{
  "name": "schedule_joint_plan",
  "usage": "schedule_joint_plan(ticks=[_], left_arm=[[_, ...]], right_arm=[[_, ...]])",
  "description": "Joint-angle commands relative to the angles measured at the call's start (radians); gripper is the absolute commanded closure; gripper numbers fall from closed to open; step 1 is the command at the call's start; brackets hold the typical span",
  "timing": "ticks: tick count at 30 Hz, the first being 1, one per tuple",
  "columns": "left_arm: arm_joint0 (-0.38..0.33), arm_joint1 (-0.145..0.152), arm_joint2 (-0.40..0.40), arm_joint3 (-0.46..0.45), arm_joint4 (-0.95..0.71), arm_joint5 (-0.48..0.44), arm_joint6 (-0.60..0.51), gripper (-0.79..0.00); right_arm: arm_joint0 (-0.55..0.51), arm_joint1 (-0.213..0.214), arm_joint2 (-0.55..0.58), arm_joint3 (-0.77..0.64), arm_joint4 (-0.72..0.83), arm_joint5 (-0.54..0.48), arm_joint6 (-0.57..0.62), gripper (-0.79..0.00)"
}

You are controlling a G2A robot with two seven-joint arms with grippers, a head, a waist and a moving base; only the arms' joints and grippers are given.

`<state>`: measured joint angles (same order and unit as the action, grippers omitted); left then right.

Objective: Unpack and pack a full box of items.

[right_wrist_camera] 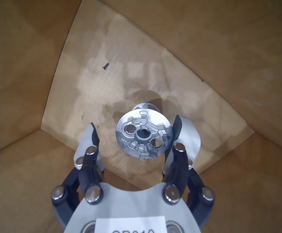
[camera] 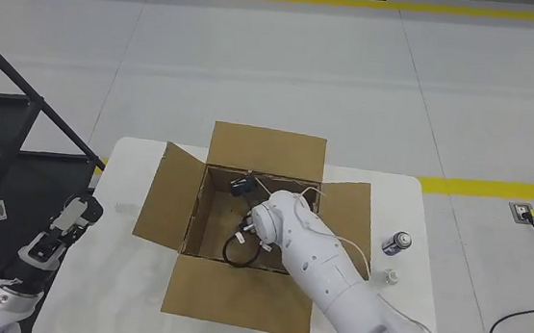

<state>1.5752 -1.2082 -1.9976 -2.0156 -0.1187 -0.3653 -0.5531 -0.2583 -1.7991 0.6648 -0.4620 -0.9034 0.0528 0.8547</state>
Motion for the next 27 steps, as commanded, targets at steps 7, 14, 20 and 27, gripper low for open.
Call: schedule_joint_plan(ticks=[7,14,20,27], left_arm=[[0.0,0.0,0.0,0.0,0.0,0.0,0.0,-0.785],[0.0,0.0,0.0,0.0,0.0,0.0,0.0,-0.785],[0.0,0.0,0.0,0.0,0.0,0.0,0.0,-0.785],[0.0,0.0,0.0,0.0,0.0,0.0,0.0,-0.785]], right_arm=[[0.017,-0.017,-0.001,-0.012,-0.02,0.025,-0.025,0.0],[-0.018,0.022,0.039,-0.243,-0.073,0.04,0.097,0.0],[-0.216,0.133,0.201,-0.737,-0.22,0.064,0.297,0.0],[-0.622,0.233,0.441,-1.43,-0.352,-0.032,0.516,0.0]])
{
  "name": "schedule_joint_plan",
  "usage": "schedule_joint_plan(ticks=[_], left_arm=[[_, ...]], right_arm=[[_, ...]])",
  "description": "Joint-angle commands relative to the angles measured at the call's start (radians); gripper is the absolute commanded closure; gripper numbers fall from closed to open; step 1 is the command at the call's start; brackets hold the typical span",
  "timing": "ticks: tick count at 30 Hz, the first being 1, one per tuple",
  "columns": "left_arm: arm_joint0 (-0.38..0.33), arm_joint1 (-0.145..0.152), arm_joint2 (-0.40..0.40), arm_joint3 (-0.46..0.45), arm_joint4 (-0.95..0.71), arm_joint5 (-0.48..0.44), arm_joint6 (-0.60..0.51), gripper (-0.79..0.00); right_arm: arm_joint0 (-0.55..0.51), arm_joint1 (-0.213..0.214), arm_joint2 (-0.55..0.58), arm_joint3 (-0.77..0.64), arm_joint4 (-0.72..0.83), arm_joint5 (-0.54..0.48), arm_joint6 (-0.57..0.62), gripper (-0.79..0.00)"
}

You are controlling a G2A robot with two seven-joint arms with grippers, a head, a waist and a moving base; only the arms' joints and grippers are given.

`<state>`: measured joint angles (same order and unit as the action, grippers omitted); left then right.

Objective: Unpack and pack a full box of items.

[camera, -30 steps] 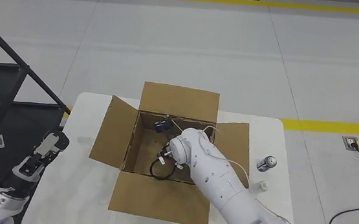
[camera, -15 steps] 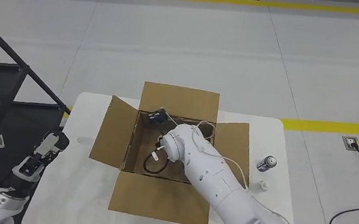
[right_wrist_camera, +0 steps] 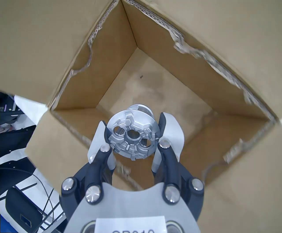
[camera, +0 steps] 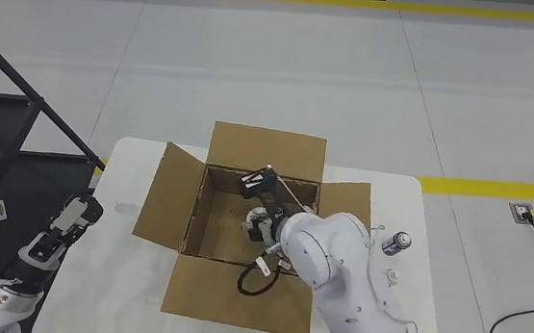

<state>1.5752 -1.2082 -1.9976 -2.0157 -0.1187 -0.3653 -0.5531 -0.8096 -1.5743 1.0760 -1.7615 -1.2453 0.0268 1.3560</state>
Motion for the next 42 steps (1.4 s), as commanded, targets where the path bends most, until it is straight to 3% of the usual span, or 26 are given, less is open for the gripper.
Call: schedule_joint_plan(ticks=[1,4,24,27,32,42], left_arm=[[0.0,0.0,0.0,0.0,0.0,0.0,0.0,-0.785],[0.0,0.0,0.0,0.0,0.0,0.0,0.0,-0.785],[0.0,0.0,0.0,0.0,0.0,0.0,0.0,-0.785],[0.0,0.0,0.0,0.0,0.0,0.0,0.0,-0.785],[0.0,0.0,0.0,0.0,0.0,0.0,0.0,-0.785],[0.0,0.0,0.0,0.0,0.0,0.0,0.0,-0.785]], right_arm=[[-0.112,0.014,0.049,-0.189,-0.028,-0.007,0.026,0.0],[-0.19,0.025,0.082,-0.307,-0.079,0.011,0.043,0.0],[-0.208,0.027,0.118,-0.319,-0.038,0.035,0.002,0.0],[-0.252,0.034,0.205,-0.405,0.009,0.053,0.009,0.0],[-0.411,0.054,0.416,-0.588,0.095,0.045,0.016,0.0],[-0.664,0.075,0.882,-0.548,0.391,0.064,-0.107,0.0]])
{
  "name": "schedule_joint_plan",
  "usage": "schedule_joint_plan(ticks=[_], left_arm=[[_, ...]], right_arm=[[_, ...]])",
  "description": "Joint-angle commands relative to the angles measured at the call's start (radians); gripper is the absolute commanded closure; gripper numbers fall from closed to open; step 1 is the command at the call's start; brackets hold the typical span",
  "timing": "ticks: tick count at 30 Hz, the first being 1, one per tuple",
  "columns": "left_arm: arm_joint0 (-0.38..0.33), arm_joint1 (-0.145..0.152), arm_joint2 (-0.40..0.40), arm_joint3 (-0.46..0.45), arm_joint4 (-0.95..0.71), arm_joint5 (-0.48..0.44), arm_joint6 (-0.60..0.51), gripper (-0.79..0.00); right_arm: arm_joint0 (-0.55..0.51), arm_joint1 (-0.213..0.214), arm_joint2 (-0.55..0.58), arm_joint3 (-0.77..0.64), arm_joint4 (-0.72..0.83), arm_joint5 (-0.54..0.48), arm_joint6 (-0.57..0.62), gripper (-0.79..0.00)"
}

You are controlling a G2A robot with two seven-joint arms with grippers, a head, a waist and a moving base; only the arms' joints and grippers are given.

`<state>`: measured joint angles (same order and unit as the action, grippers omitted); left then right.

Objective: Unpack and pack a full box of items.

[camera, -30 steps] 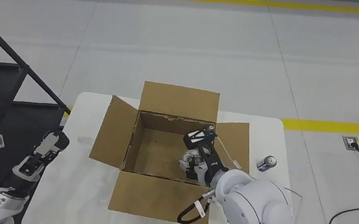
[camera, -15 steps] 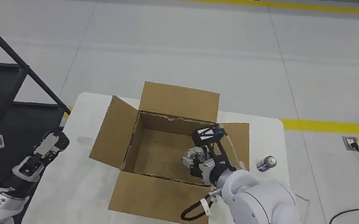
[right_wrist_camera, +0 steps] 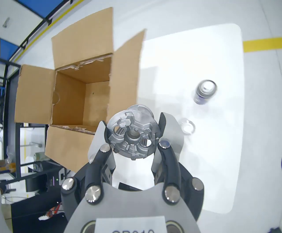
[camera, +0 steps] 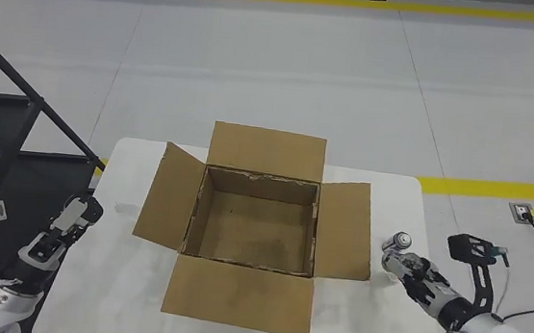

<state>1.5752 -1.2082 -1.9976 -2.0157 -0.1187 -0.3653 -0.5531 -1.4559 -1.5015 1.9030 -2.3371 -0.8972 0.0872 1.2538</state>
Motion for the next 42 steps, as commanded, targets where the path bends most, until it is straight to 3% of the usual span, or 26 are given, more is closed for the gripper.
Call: schedule_joint_plan(ticks=[1,5,7,12,19,27,33,37,41,42], left_arm=[[0.0,0.0,0.0,0.0,0.0,0.0,0.0,-0.785],[0.0,0.0,0.0,0.0,0.0,0.0,0.0,-0.785],[0.0,0.0,0.0,0.0,0.0,0.0,0.0,-0.785],[0.0,0.0,0.0,0.0,0.0,0.0,0.0,-0.785],[0.0,0.0,0.0,0.0,0.0,0.0,0.0,-0.785],[0.0,0.0,0.0,0.0,0.0,0.0,0.0,-0.785],[0.0,0.0,0.0,0.0,0.0,0.0,0.0,-0.785],[0.0,0.0,0.0,0.0,0.0,0.0,0.0,-0.785],[0.0,0.0,0.0,0.0,0.0,0.0,0.0,-0.785],[0.0,0.0,0.0,0.0,0.0,0.0,0.0,-0.785]], right_arm=[[-0.023,0.005,0.091,0.062,0.066,0.005,-0.012,0.0],[-0.005,0.02,0.163,0.204,0.125,-0.022,0.006,0.0],[0.011,0.031,0.173,0.259,0.055,-0.03,-0.002,0.0],[0.067,0.049,0.09,0.396,-0.134,-0.045,-0.036,0.0],[0.157,0.07,0.04,0.572,-0.221,-0.051,-0.041,0.0],[0.194,0.087,0.014,0.656,-0.253,-0.047,-0.043,0.0],[0.194,0.096,-0.002,0.673,-0.243,-0.042,-0.043,-0.289],[0.192,0.102,-0.01,0.676,-0.234,-0.041,-0.045,-0.388],[0.186,0.107,-0.011,0.656,-0.218,-0.035,-0.044,-0.785],[0.183,0.109,-0.008,0.649,-0.21,-0.034,-0.043,-0.785]])
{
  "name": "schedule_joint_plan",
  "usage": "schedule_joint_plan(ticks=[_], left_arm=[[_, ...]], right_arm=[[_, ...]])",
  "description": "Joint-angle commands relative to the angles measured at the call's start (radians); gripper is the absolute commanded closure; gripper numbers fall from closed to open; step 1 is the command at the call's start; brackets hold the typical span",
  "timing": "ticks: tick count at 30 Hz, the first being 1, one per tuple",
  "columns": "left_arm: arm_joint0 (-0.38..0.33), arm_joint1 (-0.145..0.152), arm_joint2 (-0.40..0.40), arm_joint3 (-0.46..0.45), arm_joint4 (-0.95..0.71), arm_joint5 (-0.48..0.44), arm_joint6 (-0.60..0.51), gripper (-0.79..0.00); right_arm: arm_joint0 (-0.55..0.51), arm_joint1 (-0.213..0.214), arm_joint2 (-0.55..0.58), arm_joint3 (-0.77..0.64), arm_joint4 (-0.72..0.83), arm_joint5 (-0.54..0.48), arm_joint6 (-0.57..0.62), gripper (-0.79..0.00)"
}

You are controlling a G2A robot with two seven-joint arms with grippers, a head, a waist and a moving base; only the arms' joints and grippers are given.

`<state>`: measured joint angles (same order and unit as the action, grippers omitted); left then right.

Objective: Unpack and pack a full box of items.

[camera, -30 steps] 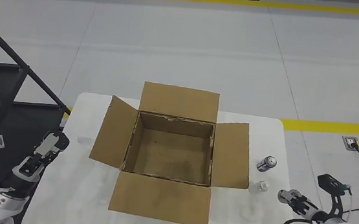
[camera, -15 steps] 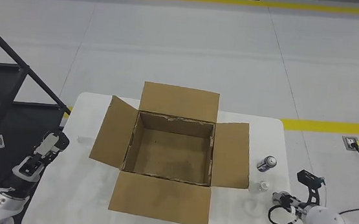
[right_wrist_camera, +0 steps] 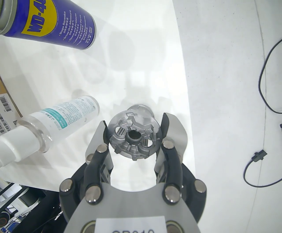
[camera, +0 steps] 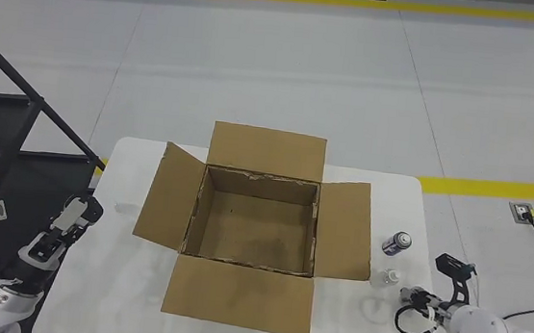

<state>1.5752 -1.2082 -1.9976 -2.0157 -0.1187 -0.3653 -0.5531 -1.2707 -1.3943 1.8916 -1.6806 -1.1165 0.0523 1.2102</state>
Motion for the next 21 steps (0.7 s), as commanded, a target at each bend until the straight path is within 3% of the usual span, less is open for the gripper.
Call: schedule_joint_plan(ticks=[1,7,13,17,21], left_arm=[[0.0,0.0,0.0,0.0,0.0,0.0,0.0,-0.785],[0.0,0.0,0.0,0.0,0.0,0.0,0.0,-0.785],[0.001,0.0,0.002,-0.002,-0.002,-0.002,0.008,-0.785],[0.016,0.002,-0.013,0.007,0.0,-0.015,0.02,-0.785],[0.033,0.003,-0.034,0.025,0.005,-0.022,0.038,-0.785]], right_arm=[[-0.004,0.003,0.008,-0.019,0.022,0.002,-0.001,-0.785],[-0.026,0.011,0.092,-0.161,0.15,0.069,-0.014,-0.785],[-0.065,0.014,0.162,-0.395,0.442,0.05,0.006,-0.785],[-0.029,0.025,0.123,-0.442,0.553,0.041,0.068,-0.785],[0.084,0.04,0.011,-0.377,0.507,0.078,0.125,-0.785]])
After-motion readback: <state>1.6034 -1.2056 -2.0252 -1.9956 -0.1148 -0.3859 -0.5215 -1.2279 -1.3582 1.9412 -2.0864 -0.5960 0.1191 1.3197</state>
